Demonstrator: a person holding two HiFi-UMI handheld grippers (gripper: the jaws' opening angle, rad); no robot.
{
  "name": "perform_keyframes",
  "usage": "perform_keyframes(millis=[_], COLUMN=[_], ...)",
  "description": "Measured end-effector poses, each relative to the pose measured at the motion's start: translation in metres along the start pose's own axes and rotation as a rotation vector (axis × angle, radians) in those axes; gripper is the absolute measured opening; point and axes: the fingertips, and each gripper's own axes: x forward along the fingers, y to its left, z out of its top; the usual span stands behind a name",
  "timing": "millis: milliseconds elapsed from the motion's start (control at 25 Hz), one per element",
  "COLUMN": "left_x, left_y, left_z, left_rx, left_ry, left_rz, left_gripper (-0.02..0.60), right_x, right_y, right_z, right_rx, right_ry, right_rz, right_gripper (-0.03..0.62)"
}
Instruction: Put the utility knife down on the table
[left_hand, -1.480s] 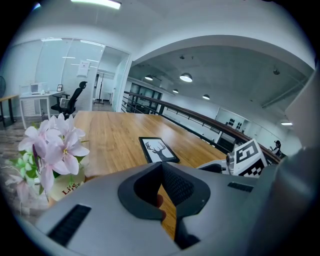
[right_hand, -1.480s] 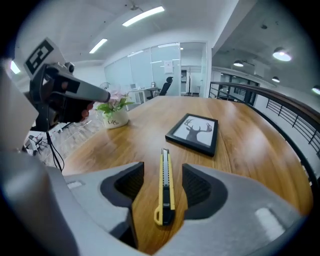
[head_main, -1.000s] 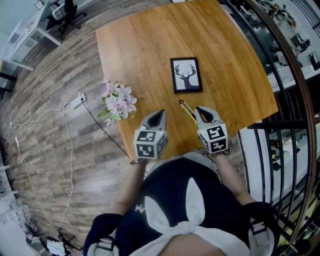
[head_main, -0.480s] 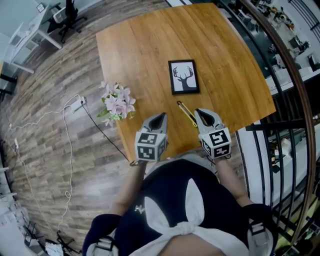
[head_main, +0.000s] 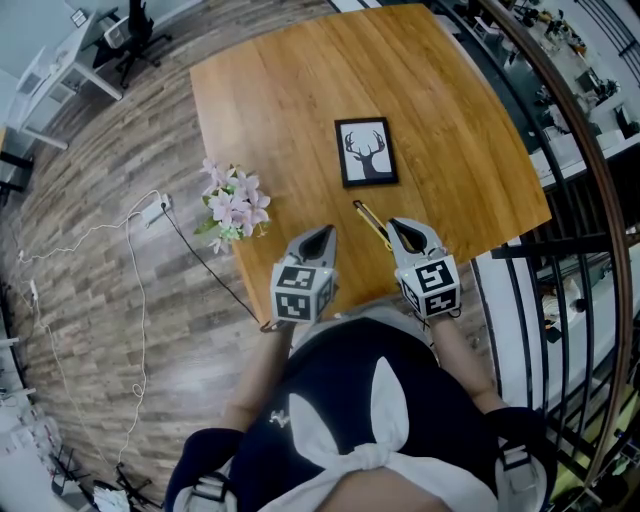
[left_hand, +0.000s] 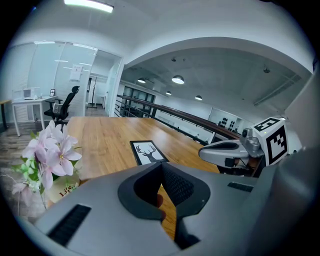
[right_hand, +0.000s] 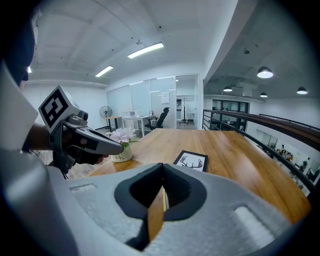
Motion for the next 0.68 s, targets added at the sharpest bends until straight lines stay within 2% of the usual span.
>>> perform_keyframes(millis=[680], left_x=[0.010], left_y=[0.009], left_z=[0.000], left_rx=[-0.004], left_ry=[0.013], left_rz=[0.004], left_gripper=[0.009], right_x=[0.013], right_y=[-0.007], right_z=[-0.002], right_rx=[-0.003], right_ry=[0.020], right_rz=[-0.008], right_gripper=[-0.003])
